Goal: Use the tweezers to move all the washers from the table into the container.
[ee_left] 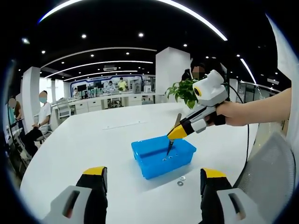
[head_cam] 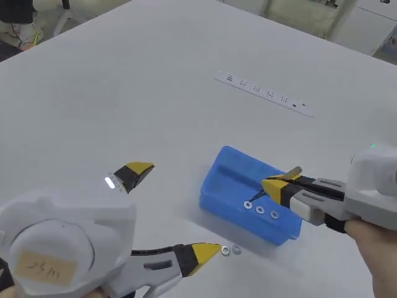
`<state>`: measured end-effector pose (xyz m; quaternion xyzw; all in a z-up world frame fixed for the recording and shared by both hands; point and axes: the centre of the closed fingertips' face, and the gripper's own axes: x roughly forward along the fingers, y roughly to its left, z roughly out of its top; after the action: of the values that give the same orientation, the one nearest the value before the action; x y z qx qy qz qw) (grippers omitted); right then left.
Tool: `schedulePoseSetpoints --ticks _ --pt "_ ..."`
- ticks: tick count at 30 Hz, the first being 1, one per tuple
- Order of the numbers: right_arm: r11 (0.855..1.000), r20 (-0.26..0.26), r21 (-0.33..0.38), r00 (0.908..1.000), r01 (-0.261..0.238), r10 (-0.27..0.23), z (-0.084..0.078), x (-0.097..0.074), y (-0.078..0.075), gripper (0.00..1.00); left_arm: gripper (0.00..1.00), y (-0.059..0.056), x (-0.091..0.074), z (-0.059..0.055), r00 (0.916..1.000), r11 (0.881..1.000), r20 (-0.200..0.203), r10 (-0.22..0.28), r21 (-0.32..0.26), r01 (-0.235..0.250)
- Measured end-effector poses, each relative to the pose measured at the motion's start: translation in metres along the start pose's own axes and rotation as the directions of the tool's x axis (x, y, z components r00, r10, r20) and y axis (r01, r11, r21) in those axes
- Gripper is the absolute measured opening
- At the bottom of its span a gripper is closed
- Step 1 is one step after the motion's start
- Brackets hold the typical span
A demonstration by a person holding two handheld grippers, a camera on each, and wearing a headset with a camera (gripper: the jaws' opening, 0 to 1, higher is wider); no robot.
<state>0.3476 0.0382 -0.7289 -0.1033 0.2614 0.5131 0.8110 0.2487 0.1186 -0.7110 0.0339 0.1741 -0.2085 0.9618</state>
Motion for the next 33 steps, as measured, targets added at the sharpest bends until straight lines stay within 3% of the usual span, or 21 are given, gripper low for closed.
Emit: schedulePoseSetpoints --ticks 10,23,33 --pt "1.0 0.029 -0.012 0.9996 -0.002 0.002 0.001 -0.018 0.017 0.03 0.83 -0.001 0.0 -0.001 1.0 1.0 -0.004 -0.005 0.003 0.005" --pt "0.998 0.023 -0.007 0.9982 -0.055 0.055 -0.011 -0.021 0.04 0.02 0.83 -0.002 0.001 -0.002 0.9999 1.0 -0.009 -0.008 0.009 0.008" --pt "0.993 -0.092 -0.05 0.9903 -0.109 0.104 -0.042 -0.008 0.054 0.02 0.83 -0.002 0.001 -0.003 0.9998 1.0 -0.016 -0.013 0.013 0.013"
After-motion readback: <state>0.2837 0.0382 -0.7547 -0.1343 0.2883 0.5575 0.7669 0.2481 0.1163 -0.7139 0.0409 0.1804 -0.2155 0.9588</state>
